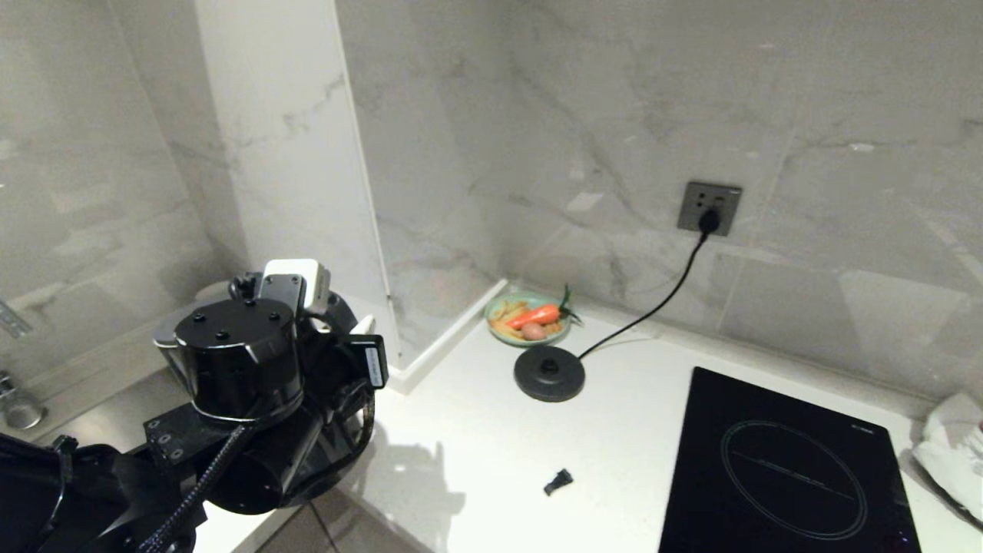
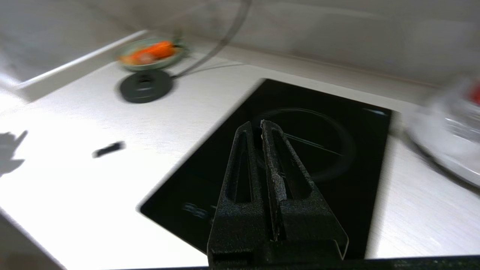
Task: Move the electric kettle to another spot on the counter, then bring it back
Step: Place it by the sink
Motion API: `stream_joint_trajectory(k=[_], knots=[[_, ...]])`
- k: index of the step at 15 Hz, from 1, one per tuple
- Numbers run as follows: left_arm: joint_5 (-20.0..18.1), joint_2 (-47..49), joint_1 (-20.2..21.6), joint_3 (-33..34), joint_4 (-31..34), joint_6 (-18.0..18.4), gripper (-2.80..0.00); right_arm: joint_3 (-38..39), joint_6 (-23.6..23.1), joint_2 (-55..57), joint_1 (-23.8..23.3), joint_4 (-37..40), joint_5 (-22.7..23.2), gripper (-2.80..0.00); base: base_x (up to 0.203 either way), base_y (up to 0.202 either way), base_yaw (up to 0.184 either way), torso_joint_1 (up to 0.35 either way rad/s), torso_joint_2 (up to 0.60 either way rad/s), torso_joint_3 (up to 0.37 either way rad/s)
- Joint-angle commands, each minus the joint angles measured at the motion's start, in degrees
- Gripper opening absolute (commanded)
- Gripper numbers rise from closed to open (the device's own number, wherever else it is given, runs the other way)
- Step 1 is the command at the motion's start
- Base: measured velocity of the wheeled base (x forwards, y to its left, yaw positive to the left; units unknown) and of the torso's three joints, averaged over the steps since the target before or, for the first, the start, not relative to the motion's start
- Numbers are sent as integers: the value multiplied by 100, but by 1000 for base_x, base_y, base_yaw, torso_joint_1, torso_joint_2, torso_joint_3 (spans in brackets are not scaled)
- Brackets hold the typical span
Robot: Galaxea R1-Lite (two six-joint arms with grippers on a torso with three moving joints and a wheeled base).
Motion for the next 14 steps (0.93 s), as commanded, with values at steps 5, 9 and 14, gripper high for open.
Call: stream_joint_trajectory(k=[5, 9, 14], knots=[[17, 8, -1, -1, -36, -4, -280, 0, -1, 5, 0, 0, 1, -280, -1, -7, 178, 3, 5, 3], [26, 6, -1, -1, -36, -4, -280, 0, -1, 5, 0, 0, 1, -280, -3, -7, 177, 1, 6, -1], [35, -3, -1, 7, -36, -4, -280, 0, -1, 5, 0, 0, 1, -280, -2, -8, 168, 1, 7, 3]])
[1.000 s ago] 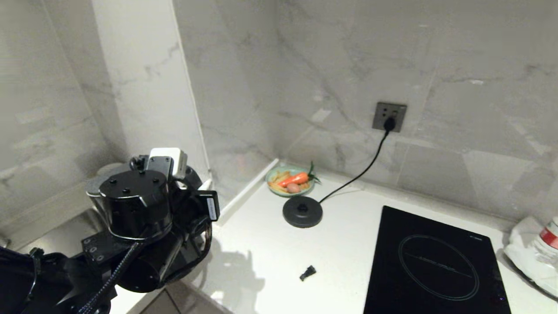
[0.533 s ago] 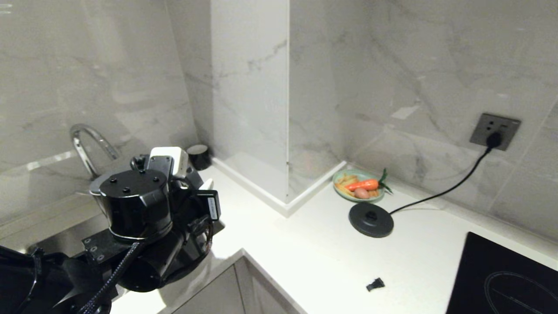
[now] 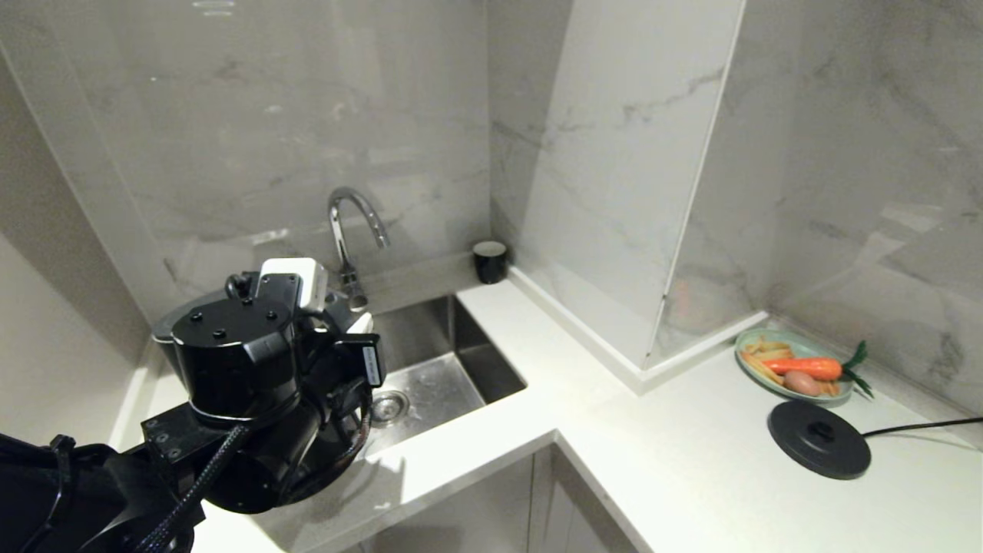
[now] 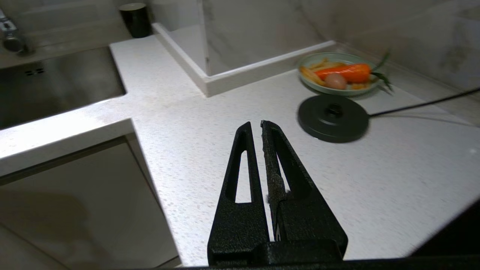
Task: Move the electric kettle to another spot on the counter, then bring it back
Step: Place it by the sink
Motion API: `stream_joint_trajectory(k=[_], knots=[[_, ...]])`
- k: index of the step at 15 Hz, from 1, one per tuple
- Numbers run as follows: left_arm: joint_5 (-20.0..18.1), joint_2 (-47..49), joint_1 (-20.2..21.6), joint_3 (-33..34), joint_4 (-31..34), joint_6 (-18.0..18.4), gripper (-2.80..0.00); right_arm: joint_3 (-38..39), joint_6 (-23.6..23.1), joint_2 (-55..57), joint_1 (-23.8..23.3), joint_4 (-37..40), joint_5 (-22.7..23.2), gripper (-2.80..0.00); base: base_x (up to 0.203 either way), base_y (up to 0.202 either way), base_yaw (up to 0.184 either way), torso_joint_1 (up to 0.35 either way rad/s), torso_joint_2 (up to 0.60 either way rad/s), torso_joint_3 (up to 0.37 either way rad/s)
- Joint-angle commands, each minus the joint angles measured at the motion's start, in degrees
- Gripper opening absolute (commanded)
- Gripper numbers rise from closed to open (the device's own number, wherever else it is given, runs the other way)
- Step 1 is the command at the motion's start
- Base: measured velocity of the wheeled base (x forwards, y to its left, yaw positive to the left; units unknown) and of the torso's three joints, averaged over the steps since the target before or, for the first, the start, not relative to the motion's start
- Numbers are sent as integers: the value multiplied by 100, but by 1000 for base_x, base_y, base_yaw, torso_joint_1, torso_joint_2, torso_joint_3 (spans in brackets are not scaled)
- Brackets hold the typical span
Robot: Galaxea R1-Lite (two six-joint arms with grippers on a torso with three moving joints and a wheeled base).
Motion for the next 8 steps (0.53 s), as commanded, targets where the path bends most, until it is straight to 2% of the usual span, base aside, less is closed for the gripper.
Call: stream_joint_trajectory(k=[1, 3, 5, 6, 8], knots=[[15, 5, -2, -1, -37, -7, -280, 0, -1, 5, 0, 0, 1, -280, -1, -2, 106, -7, 11, 7], [20, 13, 25, 10, -37, -7, -280, 0, -1, 5, 0, 0, 1, -280, -1, 2, 33, 1, 4, 1], [-9, 66, 265, 54, -42, -7, -280, 0, -1, 5, 0, 0, 1, -280, 0, 0, 0, 0, 0, 0], [-15, 125, 434, 63, -48, -4, -280, 0, -1, 5, 0, 0, 1, -280, 0, 0, 0, 0, 0, 0], [-110, 313, 1035, 58, -62, -6, -280, 0, -1, 5, 0, 0, 1, -280, 0, 0, 0, 0, 0, 0]])
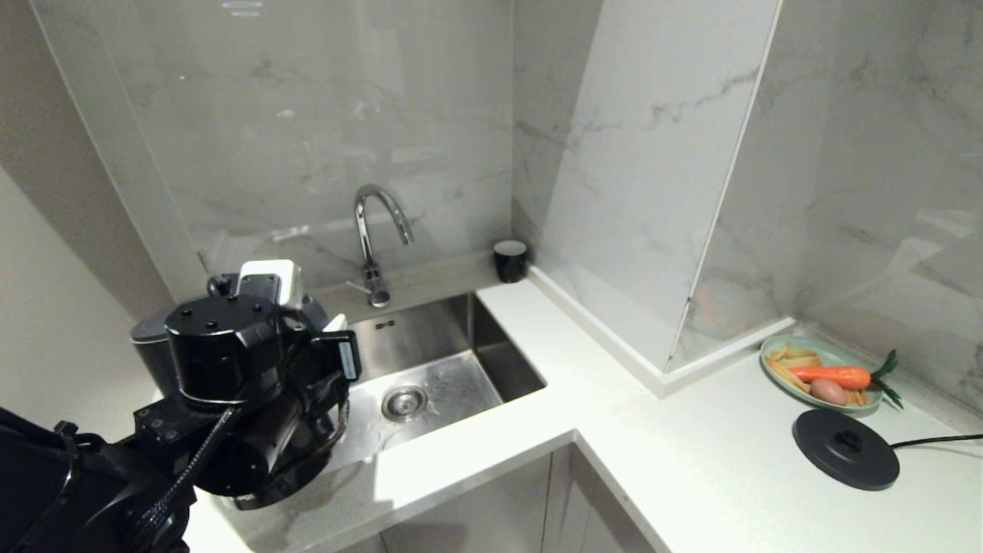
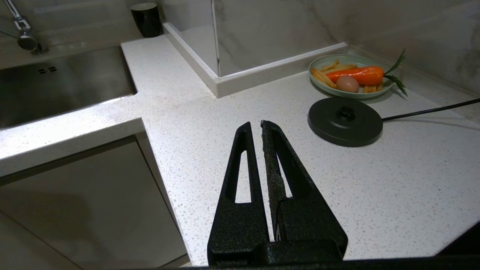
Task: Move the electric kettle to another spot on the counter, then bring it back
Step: Place it by the sink
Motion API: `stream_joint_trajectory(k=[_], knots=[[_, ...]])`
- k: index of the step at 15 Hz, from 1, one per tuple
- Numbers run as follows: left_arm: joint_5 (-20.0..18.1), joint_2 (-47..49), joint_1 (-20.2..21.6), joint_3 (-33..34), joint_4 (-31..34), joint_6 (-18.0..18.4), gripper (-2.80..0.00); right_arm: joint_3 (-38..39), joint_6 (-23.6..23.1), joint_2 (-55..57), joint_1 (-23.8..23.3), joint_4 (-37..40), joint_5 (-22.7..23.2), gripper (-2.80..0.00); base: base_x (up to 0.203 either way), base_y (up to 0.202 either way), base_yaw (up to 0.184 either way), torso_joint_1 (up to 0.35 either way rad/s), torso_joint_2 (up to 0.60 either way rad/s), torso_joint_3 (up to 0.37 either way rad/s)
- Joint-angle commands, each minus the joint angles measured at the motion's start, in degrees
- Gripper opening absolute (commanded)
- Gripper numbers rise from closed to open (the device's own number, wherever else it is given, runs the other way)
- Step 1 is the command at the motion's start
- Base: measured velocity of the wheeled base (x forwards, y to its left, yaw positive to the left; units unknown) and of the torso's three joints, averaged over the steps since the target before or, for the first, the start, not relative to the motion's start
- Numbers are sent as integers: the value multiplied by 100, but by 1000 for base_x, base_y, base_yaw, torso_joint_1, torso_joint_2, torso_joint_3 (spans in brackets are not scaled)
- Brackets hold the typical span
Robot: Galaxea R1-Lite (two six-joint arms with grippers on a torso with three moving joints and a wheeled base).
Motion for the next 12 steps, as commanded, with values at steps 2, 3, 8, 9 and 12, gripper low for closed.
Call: stream_joint_trajectory(k=[2, 3, 8, 9, 12], knots=[[-393, 307, 833, -6, -130, -13, -280, 0, -1, 5, 0, -1, 1, -280, 0, 0, 0, 0, 0, 0], [-609, 459, 1112, -19, -218, -15, -280, 0, -1, 5, 0, -1, 1, -280, 0, 0, 0, 0, 0, 0], [-1378, 1572, 1839, -130, -1427, 61, -280, 0, -1, 5, 0, -1, 1, -280, 0, 0, 0, 0, 0, 0], [-1397, 1808, 1899, -209, -1546, 83, -280, 0, -1, 5, 0, -1, 1, -280, 0, 0, 0, 0, 0, 0], [-1421, 2388, 2215, -550, -1838, 264, -280, 0, -1, 5, 0, -1, 1, -280, 0, 0, 0, 0, 0, 0]])
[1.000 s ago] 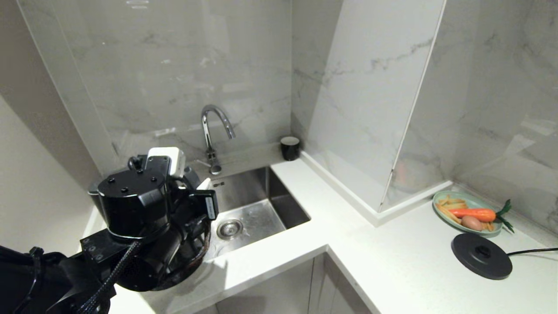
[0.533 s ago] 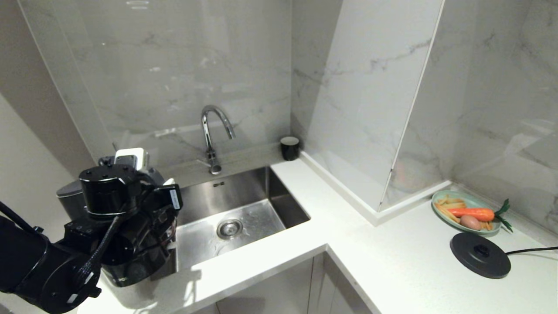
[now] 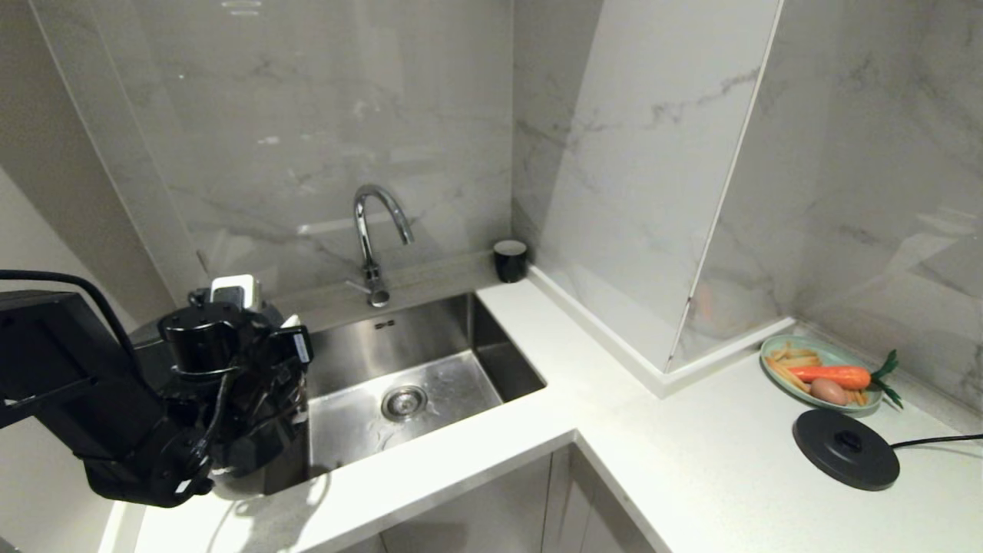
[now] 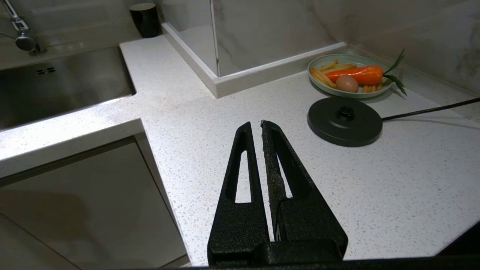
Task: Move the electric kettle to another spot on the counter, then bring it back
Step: Place it by the sink
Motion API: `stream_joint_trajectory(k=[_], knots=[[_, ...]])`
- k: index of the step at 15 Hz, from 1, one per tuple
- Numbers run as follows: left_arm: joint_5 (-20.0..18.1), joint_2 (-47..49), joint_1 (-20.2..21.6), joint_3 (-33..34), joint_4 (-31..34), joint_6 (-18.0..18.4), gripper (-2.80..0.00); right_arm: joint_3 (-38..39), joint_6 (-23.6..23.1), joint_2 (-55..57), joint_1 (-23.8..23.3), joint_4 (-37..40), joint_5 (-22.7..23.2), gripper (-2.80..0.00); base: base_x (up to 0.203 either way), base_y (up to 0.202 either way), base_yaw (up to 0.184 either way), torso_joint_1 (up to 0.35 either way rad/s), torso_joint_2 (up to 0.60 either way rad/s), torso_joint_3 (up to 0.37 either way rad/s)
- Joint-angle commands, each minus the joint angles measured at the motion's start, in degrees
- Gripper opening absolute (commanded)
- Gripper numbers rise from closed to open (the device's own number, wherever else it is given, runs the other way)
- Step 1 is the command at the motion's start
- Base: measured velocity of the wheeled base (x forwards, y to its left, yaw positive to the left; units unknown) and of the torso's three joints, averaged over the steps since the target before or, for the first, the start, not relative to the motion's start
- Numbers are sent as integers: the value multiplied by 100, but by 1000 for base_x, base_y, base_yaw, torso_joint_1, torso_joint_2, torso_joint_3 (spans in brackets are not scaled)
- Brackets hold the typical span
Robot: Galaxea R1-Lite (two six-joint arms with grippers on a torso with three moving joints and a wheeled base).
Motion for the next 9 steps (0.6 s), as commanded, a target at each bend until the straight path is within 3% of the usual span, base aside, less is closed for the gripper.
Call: stream_joint_trajectory(k=[1, 9], knots=[[10, 483, 152, -135, -139, 42, -280, 0, -2, 5, 0, 0, 1, -280, 0, 0, 0, 0, 0, 0], [-202, 727, 391, 51, -171, 41, -280, 0, -2, 5, 0, 0, 1, -280, 0, 0, 0, 0, 0, 0]])
